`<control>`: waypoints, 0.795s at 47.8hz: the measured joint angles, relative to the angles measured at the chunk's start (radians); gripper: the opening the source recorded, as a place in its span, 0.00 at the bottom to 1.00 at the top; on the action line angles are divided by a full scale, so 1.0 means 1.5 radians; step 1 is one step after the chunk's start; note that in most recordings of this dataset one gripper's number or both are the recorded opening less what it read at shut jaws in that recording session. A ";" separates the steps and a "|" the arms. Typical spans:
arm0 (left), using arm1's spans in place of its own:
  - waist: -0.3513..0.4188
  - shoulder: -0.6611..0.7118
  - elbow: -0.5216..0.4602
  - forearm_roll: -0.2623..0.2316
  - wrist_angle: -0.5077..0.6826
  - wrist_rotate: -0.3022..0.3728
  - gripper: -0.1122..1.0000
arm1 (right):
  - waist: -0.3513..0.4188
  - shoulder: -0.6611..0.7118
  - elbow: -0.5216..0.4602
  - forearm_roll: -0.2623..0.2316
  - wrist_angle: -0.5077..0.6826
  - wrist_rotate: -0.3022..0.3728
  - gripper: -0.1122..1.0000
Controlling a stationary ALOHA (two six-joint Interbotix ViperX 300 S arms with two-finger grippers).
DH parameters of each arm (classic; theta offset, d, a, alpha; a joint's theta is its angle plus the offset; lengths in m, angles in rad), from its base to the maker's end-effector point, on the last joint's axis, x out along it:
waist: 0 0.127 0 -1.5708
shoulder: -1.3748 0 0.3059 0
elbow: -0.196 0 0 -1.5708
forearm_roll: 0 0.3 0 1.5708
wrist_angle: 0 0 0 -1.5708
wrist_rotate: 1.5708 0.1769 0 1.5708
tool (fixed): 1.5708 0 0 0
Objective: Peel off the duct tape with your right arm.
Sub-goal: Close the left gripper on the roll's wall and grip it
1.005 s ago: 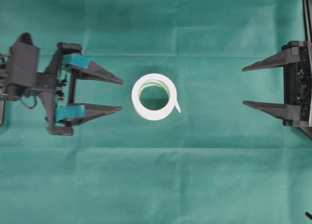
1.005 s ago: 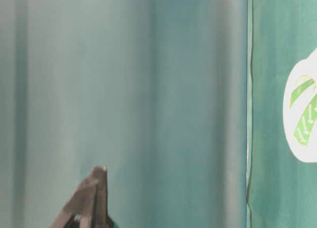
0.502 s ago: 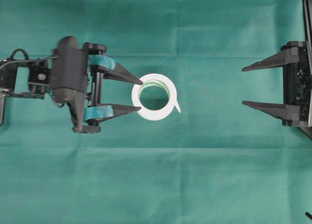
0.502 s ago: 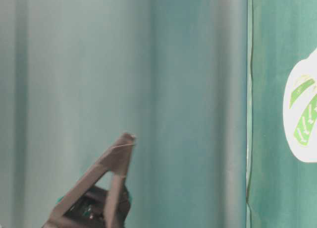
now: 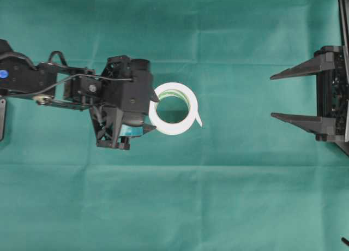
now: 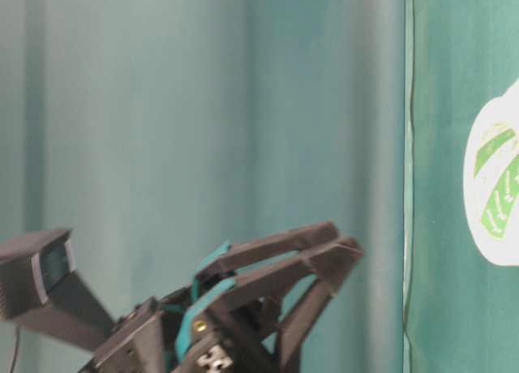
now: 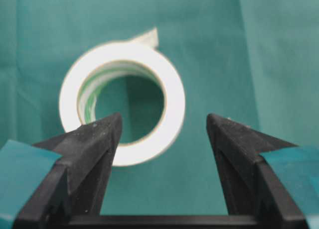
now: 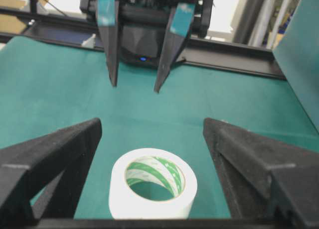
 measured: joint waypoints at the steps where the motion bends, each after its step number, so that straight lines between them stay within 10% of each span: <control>1: 0.001 0.003 -0.003 0.000 0.004 0.000 0.71 | 0.000 0.000 0.000 0.000 -0.001 0.000 0.69; 38: 0.011 0.137 -0.035 0.000 -0.024 0.025 0.71 | 0.000 0.014 0.005 0.000 -0.016 0.003 0.69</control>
